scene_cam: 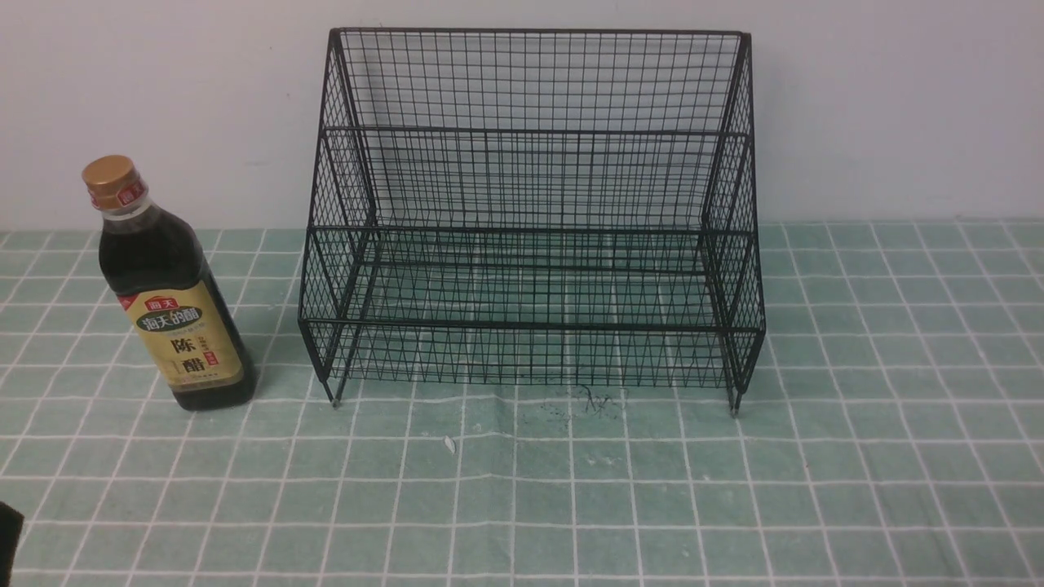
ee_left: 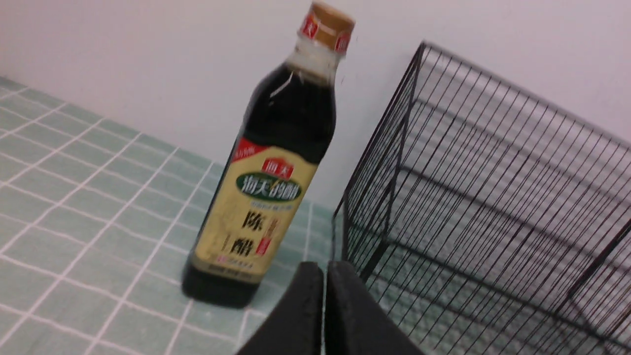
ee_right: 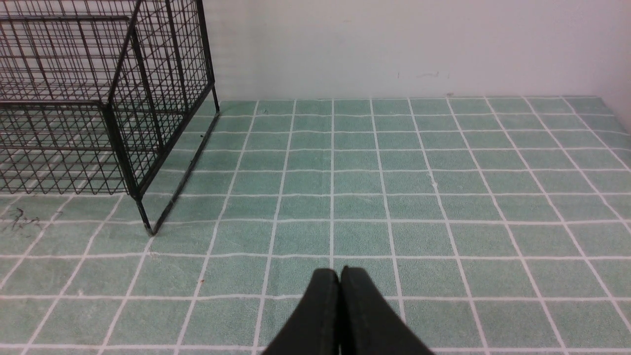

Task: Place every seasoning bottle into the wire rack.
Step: Use the left arm to grab the condiment bottle closest to it

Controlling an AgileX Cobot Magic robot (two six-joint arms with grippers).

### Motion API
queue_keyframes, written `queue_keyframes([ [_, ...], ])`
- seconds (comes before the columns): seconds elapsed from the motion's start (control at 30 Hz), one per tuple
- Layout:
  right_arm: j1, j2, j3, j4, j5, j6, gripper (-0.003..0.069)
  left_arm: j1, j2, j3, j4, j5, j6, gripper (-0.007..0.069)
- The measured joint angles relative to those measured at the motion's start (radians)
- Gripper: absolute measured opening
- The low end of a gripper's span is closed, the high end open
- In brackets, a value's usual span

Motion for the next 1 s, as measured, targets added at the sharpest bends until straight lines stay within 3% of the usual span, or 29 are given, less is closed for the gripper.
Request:
queue_keyframes([
  [0.2, 0.0, 0.0, 0.0, 0.0, 0.0, 0.0, -0.0015, 0.0, 0.0, 0.0, -0.027, -0.145, 0.002, -0.0006],
  [0.3, 0.0, 0.0, 0.0, 0.0, 0.0, 0.0, -0.0015, 0.0, 0.0, 0.0, -0.026, -0.395, 0.016, -0.0006],
  [0.37, 0.0, 0.0, 0.0, 0.0, 0.0, 0.0, -0.0015, 0.0, 0.0, -0.012, -0.016, -0.467, 0.034, -0.0006],
  [0.5, 0.0, 0.0, 0.0, 0.0, 0.0, 0.0, -0.0015, 0.0, 0.068, -0.128, 0.081, -0.463, 0.098, 0.0008],
  [0.67, 0.0, 0.0, 0.0, 0.0, 0.0, 0.0, -0.0015, 0.0, 0.348, -0.346, 0.29, -0.281, 0.125, 0.0143],
  [0.7, 0.0, 0.0, 0.0, 0.0, 0.0, 0.0, -0.0015, 0.0, 0.348, -0.352, 0.294, -0.279, 0.125, 0.0143],
  [0.8, 0.0, 0.0, 0.0, 0.0, 0.0, 0.0, -0.0015, 0.0, 0.546, -0.444, 0.326, -0.262, 0.109, 0.029],
  [0.83, 0.0, 0.0, 0.0, 0.0, 0.0, 0.0, -0.0015, 0.0, 0.556, -0.449, 0.326, -0.262, 0.108, 0.03],
  [0.87, 0.0, 0.0, 0.0, 0.0, 0.0, 0.0, -0.0015, 0.0, 0.639, -0.489, 0.328, -0.262, 0.106, 0.0372],
  [1.0, 0.0, 0.0, 0.0, 0.0, 0.0, 0.0, -0.0015, 0.0, 0.826, -0.581, 0.332, -0.268, 0.104, 0.0514],
])
